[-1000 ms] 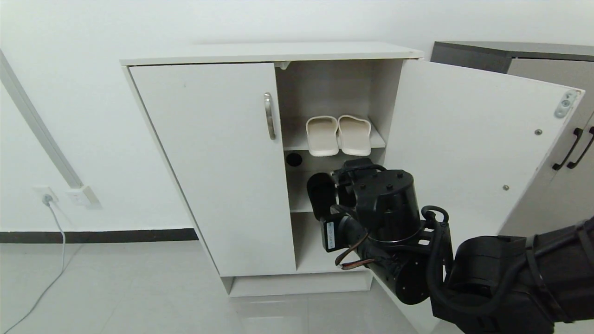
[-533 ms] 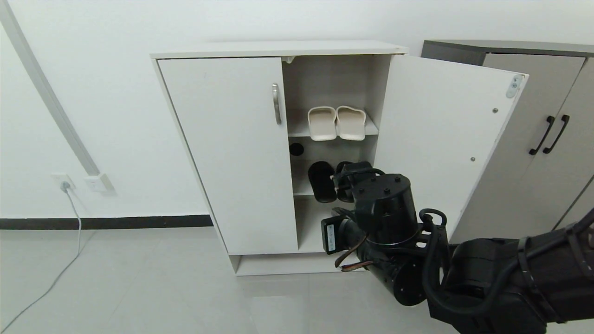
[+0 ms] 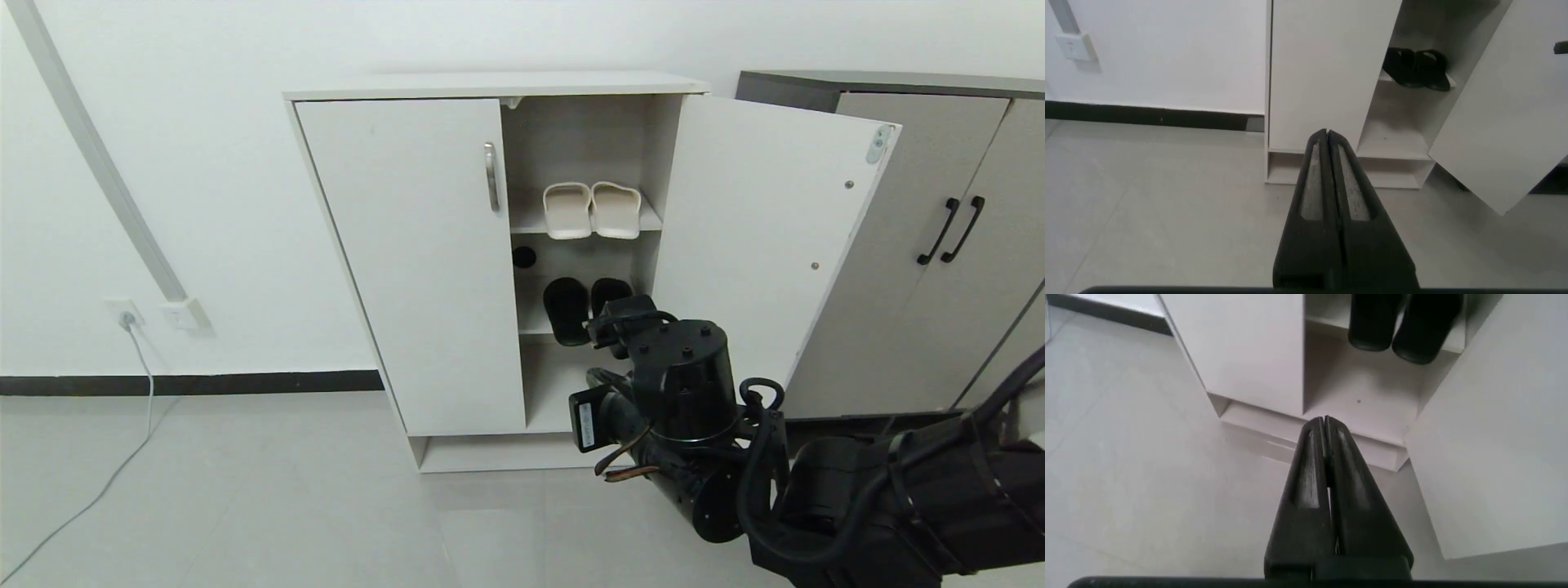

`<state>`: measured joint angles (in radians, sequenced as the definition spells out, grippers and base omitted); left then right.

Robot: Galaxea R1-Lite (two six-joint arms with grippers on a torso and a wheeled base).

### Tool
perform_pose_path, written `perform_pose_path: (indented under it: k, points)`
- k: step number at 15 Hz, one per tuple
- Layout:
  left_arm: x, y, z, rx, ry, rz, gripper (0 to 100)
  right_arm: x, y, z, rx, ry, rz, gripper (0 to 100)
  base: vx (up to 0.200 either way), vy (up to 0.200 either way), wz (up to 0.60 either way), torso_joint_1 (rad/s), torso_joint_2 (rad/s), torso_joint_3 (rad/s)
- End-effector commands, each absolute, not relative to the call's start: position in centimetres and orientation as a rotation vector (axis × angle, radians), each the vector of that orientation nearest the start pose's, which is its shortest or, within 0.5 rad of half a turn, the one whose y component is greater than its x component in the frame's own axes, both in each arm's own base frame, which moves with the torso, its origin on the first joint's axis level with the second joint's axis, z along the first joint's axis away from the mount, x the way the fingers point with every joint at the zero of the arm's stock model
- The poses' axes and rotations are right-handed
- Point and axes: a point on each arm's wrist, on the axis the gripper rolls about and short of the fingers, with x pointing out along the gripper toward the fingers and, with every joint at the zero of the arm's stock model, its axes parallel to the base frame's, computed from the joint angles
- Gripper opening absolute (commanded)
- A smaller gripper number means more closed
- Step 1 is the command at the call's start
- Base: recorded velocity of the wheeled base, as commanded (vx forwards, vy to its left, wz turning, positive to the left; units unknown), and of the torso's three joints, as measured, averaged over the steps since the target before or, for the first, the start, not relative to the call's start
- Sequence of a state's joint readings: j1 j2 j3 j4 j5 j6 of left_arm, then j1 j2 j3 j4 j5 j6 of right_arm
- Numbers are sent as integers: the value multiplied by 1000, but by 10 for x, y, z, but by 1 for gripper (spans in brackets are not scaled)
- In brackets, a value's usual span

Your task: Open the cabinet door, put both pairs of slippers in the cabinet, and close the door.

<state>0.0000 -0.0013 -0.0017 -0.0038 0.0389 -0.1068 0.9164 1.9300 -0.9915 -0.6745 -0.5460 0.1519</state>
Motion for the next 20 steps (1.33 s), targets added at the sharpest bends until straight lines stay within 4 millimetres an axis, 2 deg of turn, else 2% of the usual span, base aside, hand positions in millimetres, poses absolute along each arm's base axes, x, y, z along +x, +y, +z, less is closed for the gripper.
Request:
perform_pose_path:
  k: [1,10,13,20]
  points:
    - [-23,1,76,-107,-8,40,0,233,283,155,-35,233,349,0,0,0,0,0,0,0]
    - [-23,1,76,-109,-8,43,0,233,283,151,-38,235,350,0,0,0,0,1,-8,-7]
    - [-23,1,76,-109,-8,43,0,233,283,151,-49,233,351,0,0,0,0,7,-180,-299]
    - [-23,1,76,-109,-8,41,0,232,282,149,-56,240,351,0,0,0,0,74,-485,-359]
